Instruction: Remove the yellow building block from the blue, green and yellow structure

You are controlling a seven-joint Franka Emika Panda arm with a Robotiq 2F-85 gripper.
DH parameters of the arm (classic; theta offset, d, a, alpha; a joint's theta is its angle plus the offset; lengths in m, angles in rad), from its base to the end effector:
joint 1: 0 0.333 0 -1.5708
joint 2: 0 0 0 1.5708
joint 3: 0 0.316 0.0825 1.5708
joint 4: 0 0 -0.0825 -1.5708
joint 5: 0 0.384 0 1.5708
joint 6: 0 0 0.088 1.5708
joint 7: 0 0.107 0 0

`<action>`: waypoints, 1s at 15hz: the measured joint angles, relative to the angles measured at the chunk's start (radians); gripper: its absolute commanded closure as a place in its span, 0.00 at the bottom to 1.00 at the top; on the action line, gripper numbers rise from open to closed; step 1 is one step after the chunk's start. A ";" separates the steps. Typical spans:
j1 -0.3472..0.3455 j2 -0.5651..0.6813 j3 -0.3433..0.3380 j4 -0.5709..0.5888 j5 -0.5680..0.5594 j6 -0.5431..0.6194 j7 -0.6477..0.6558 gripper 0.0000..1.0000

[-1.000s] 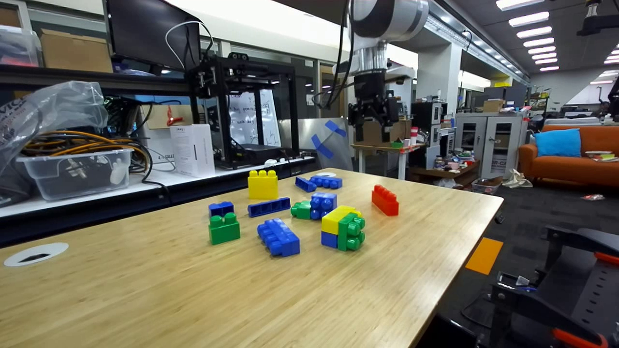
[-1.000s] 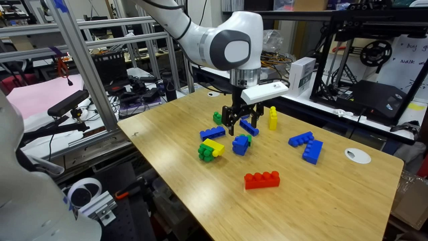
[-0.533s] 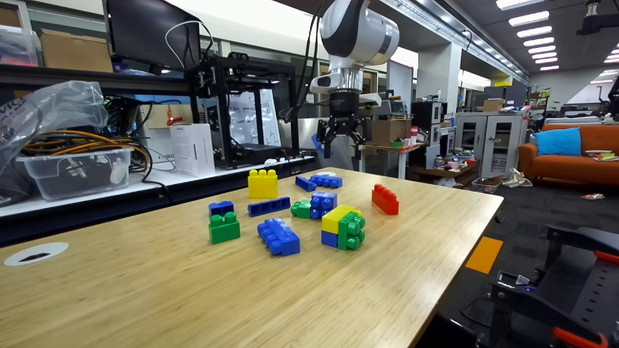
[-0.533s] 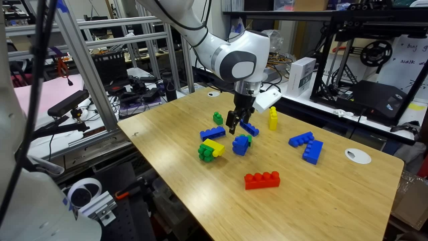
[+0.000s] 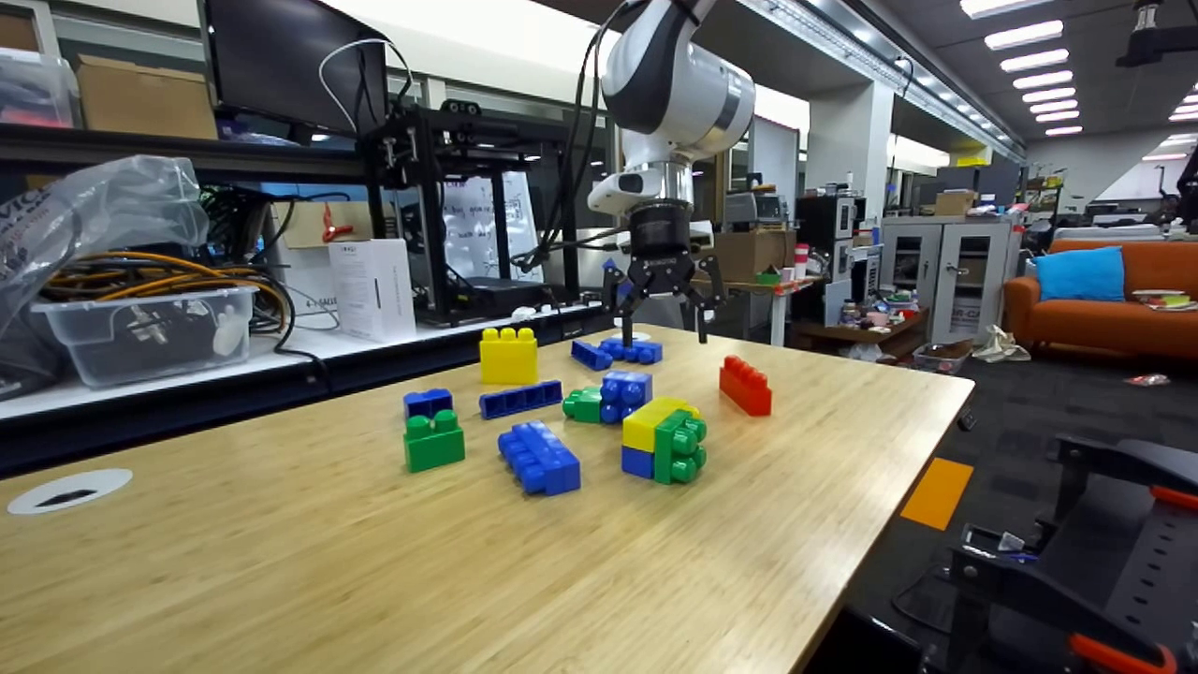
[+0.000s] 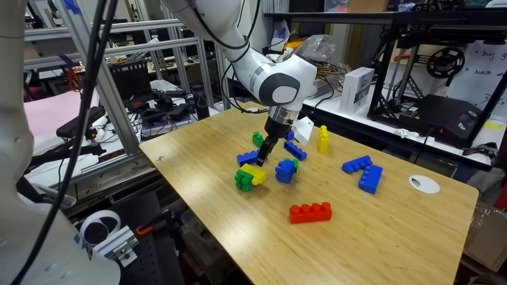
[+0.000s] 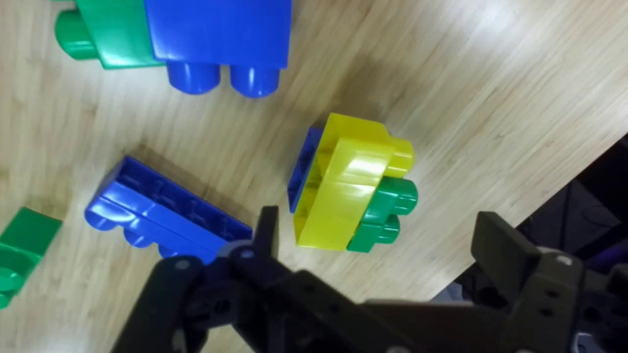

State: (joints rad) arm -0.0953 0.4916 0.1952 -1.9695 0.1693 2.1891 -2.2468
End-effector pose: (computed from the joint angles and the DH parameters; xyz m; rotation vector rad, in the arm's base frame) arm 0.5820 0.0630 0.2054 -1.2468 -2.5094 -0.0916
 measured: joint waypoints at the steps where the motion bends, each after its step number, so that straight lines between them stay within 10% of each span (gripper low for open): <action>1: 0.002 0.000 0.000 -0.005 -0.001 -0.012 -0.010 0.00; 8: 0.010 -0.019 -0.013 -0.088 -0.002 0.008 0.018 0.00; 15: 0.056 -0.079 -0.017 -0.246 -0.013 0.298 0.252 0.00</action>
State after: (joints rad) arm -0.0396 0.4130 0.1784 -2.2156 0.1560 2.4866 -1.9948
